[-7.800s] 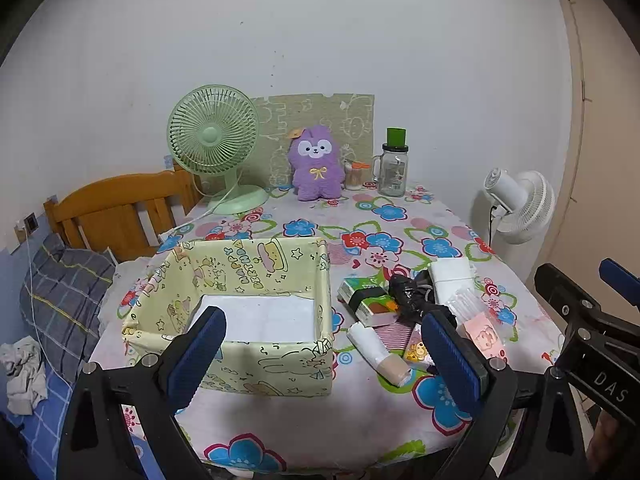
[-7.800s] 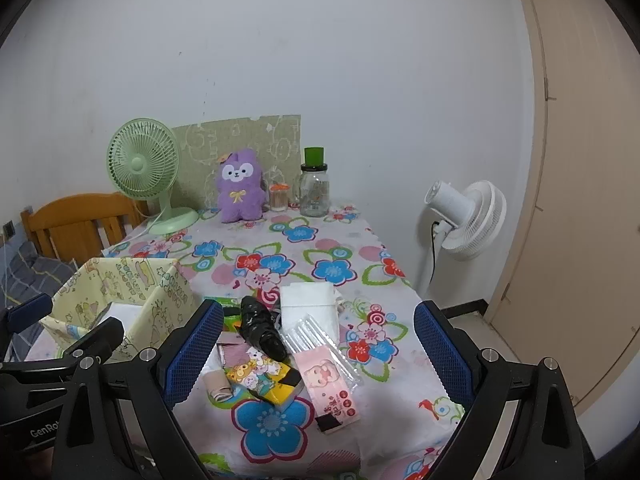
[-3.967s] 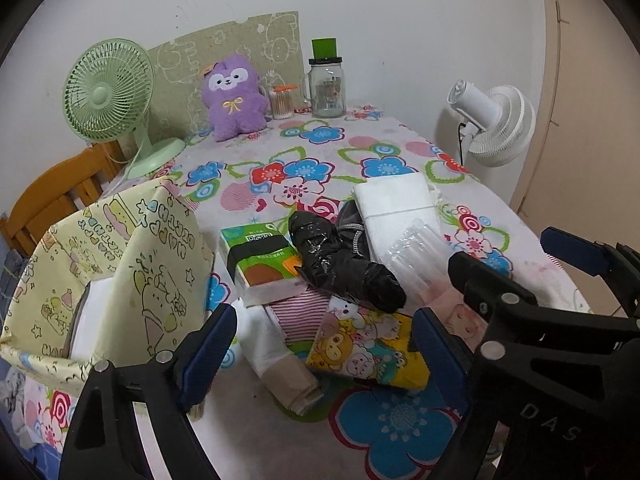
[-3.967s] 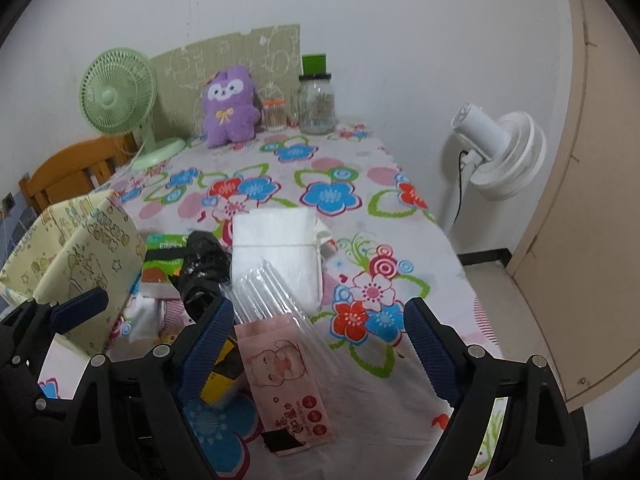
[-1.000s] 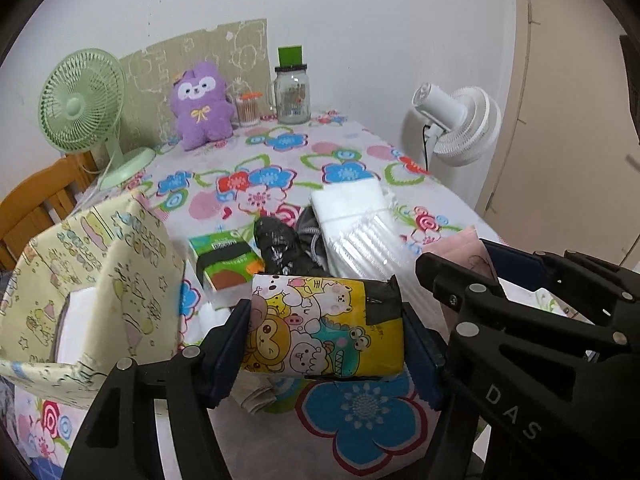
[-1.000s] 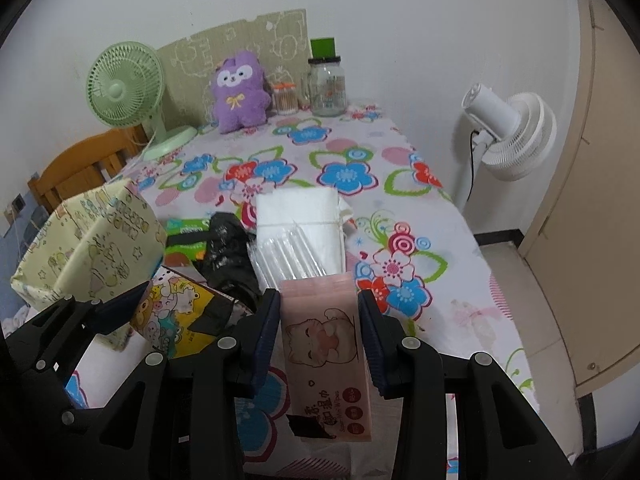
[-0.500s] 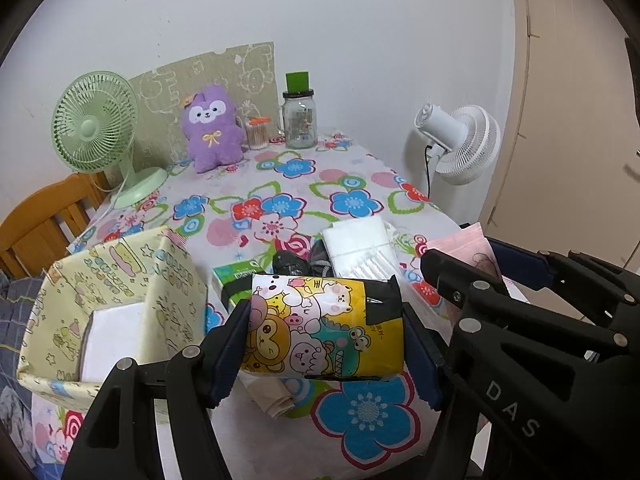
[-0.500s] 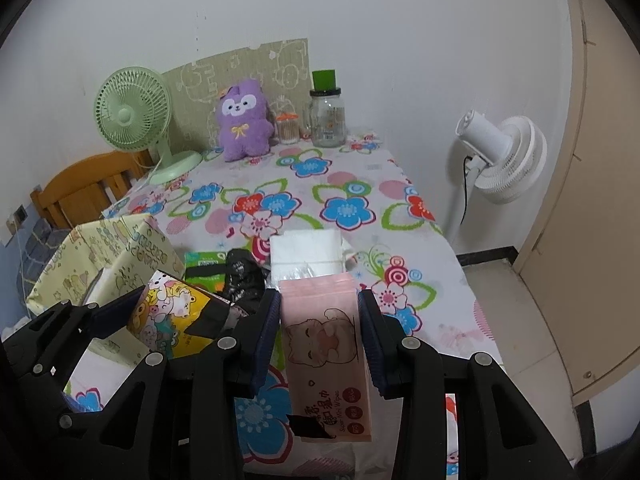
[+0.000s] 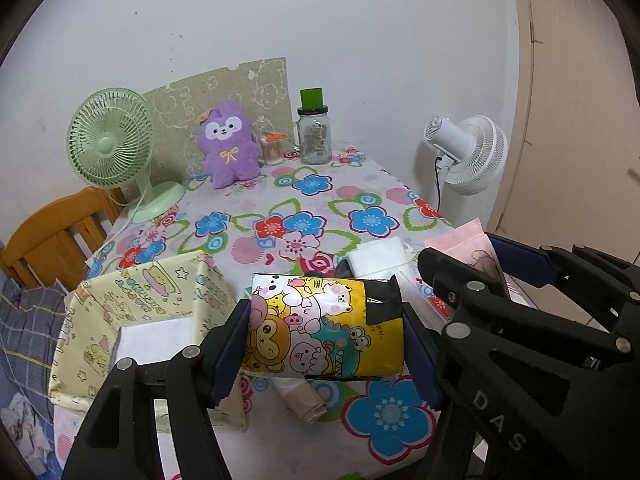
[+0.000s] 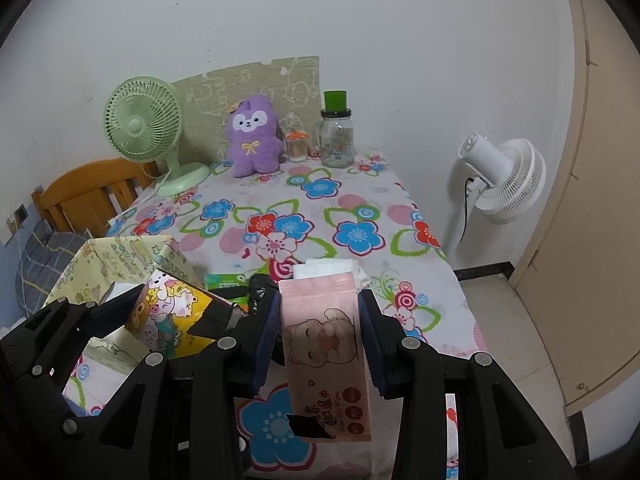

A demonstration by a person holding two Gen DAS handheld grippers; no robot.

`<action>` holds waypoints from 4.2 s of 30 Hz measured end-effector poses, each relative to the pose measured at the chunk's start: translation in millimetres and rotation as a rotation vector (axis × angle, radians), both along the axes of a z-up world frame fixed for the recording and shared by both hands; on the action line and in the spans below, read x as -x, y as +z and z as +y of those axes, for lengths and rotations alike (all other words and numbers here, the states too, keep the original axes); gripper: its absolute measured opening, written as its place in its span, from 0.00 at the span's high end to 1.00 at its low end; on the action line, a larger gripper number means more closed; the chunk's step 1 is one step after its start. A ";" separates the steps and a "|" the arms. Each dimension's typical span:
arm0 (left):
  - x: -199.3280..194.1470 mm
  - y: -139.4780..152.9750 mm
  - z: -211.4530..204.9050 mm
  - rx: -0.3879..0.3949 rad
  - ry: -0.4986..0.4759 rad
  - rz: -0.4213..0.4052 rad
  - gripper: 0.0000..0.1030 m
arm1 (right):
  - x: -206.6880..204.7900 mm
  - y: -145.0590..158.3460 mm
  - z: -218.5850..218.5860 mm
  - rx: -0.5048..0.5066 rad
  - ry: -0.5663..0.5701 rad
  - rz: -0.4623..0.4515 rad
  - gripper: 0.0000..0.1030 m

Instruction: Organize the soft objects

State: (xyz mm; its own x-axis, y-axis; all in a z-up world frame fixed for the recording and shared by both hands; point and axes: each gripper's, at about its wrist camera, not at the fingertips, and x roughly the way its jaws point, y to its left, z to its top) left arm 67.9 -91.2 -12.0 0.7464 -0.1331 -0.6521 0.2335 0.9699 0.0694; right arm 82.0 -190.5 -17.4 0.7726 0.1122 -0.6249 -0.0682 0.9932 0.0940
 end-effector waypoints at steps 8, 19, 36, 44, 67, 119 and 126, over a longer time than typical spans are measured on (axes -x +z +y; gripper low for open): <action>-0.9 9.1 17.0 0.000 0.015 -0.006 0.30 | -1.7 11.1 21.1 0.032 0.020 -0.003 0.58; -8.3 18.2 48.8 0.007 0.045 0.001 0.30 | -10.7 22.4 51.3 0.043 0.053 -0.001 0.58; -22.7 24.2 104.7 0.025 0.115 0.009 0.30 | -26.5 36.1 106.7 0.041 0.147 0.008 0.58; -30.2 21.9 128.9 0.019 0.146 0.021 0.30 | -35.7 35.2 132.7 0.023 0.198 0.027 0.69; -53.6 -16.3 171.3 0.027 0.222 0.106 0.28 | -64.5 9.8 180.0 0.019 0.303 0.107 0.80; -0.9 -3.7 59.3 0.052 0.087 0.032 0.02 | -6.2 11.3 57.6 0.035 0.131 0.020 0.17; 2.4 -5.3 36.6 0.037 0.071 0.026 0.02 | -1.0 10.0 33.2 0.043 0.111 0.003 0.16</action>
